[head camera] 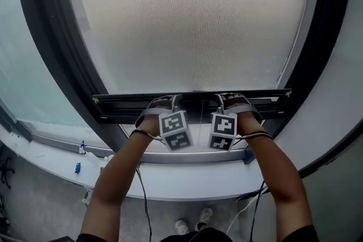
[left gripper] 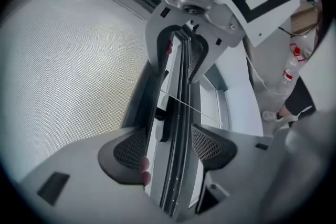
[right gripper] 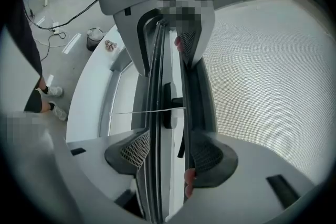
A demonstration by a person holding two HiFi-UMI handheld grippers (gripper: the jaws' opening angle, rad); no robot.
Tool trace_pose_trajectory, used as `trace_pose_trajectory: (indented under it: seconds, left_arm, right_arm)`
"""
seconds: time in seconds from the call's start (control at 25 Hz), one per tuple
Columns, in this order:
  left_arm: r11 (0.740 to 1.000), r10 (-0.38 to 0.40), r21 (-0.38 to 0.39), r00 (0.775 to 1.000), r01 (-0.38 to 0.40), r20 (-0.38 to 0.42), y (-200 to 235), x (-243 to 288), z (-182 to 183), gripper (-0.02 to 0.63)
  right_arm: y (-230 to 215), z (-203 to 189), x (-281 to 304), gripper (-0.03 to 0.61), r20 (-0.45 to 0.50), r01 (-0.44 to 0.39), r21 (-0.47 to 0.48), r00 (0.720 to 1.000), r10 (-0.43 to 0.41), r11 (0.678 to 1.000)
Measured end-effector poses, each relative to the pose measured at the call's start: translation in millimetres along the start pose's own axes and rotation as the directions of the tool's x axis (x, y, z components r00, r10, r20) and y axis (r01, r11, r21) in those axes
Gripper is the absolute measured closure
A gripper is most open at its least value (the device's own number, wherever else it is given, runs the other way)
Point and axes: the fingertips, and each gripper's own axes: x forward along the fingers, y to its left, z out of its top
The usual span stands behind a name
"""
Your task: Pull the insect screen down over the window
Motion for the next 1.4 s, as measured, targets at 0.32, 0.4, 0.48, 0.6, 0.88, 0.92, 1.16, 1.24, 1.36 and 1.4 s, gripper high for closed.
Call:
trace_pose_trajectory:
  seconds: [0.32,0.4,0.48,0.6,0.88,0.92,1.16,1.24,1.36,1.4]
  left_arm:
    - [1.000,-0.001,-0.011,1.000,0.001,0.008,-3.4,0.6,-1.4,0.336]
    - [1.000,-0.004,-0.023,1.000,0.004,0.016,-3.0,-0.3,-1.5,0.336]
    - [1.000,-0.006,-0.028,1.000,0.006,0.018,-3.5,0.7,-1.9,0.336]
    - [1.000,-0.005,-0.019,1.000,0.005,0.013,-4.1,3.3,-3.0,0.336]
    - [0.997,0.053,0.063,0.998,-0.051,-0.042,-5.7,1.1,-5.2,0.336]
    - [0.996,0.057,0.068,0.997,-0.054,-0.046,-6.1,1.1,-5.5,0.336]
    - [0.998,0.056,0.039,0.998,-0.055,-0.030,-5.7,2.8,-4.5,0.336]
    - [0.996,0.070,0.049,0.997,-0.069,-0.036,-5.4,4.2,-5.0,0.336]
    - [0.997,0.074,0.035,0.997,-0.073,-0.022,-8.1,5.0,-3.2,0.336]
    - [0.997,0.070,0.028,0.997,-0.070,-0.017,-8.9,5.0,-3.0,0.336]
  right_arm:
    - [2.1,4.2,-2.2,0.332,0.012,0.004,0.017,1.000,-0.004,1.000]
    - [3.4,0.7,0.1,0.333,-0.009,0.003,0.006,1.000,-0.003,1.000]
    - [4.0,0.5,1.5,0.333,-0.010,-0.003,0.011,1.000,0.003,1.000]
    - [4.3,0.5,3.1,0.333,-0.012,-0.014,0.010,1.000,0.015,1.000]
    - [6.1,2.4,-0.2,0.333,-0.014,-0.025,0.012,1.000,0.026,1.000]
    - [6.6,2.6,-0.3,0.333,-0.015,-0.029,0.012,0.999,0.029,1.000]
    - [6.4,0.8,1.8,0.333,-0.023,-0.023,0.004,0.999,0.023,1.000]
    - [6.8,0.5,3.1,0.333,-0.030,-0.016,-0.001,0.999,0.016,1.000]
    - [9.8,-1.2,2.8,0.333,-0.032,-0.016,-0.002,0.999,0.016,1.000]
    - [10.7,-1.5,2.7,0.333,-0.032,-0.016,-0.001,0.999,0.016,1.000]
